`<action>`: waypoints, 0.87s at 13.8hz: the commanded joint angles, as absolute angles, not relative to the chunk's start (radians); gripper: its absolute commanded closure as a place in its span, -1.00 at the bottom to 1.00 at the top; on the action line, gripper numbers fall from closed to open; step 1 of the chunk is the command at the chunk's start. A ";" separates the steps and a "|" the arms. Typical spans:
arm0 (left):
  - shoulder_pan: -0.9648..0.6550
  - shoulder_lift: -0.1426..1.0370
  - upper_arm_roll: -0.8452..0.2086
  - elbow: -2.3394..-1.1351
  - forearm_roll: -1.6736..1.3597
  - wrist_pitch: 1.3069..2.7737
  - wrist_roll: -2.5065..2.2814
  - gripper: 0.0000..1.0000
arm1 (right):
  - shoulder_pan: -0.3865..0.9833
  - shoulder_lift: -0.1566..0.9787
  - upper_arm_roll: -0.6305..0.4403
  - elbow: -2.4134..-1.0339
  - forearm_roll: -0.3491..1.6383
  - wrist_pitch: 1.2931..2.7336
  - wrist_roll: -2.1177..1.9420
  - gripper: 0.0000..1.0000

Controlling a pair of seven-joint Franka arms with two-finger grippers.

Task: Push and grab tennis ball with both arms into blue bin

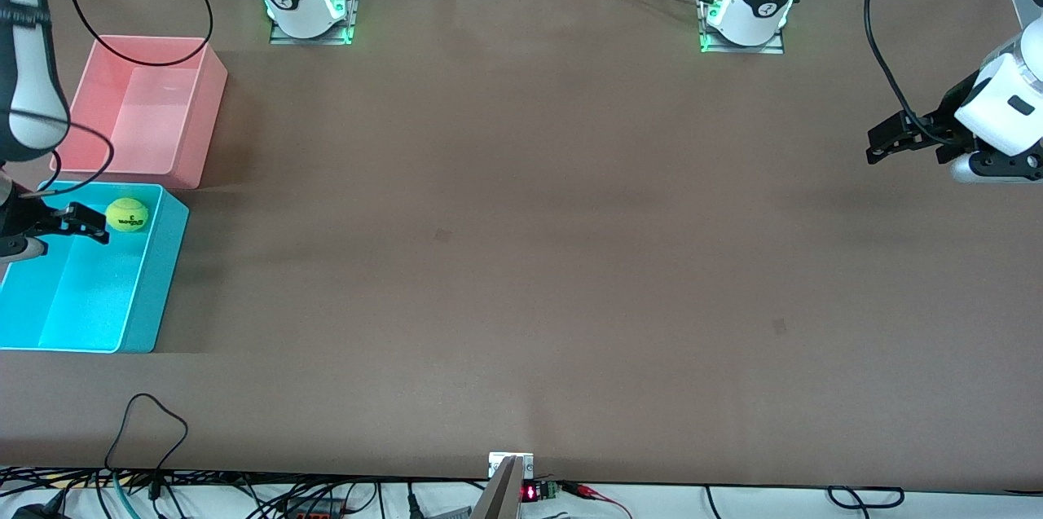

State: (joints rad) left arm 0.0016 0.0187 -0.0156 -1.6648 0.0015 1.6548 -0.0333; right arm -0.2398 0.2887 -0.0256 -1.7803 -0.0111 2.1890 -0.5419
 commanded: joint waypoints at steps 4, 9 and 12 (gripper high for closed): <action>0.009 0.015 -0.020 -1.660 -0.005 1.640 -0.021 -1.00 | -0.092 0.192 -0.031 -1.637 -0.006 1.769 -0.280 -1.00; 0.009 0.015 -0.020 -1.660 -0.005 1.640 -0.021 -1.00 | 0.053 0.115 -0.035 -1.643 -0.017 1.689 -0.088 -1.00; 0.009 0.015 -0.018 -1.658 -0.005 1.644 -0.020 -1.00 | 0.075 0.103 -0.035 -1.640 -0.026 1.669 -0.092 -1.00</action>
State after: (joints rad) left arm 0.0019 0.0187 -0.0156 -1.6650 0.0015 1.6536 -0.0333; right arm 0.0742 0.1156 -0.0224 -1.6404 -0.0175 1.6842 -0.0958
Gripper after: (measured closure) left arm 0.000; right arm 0.000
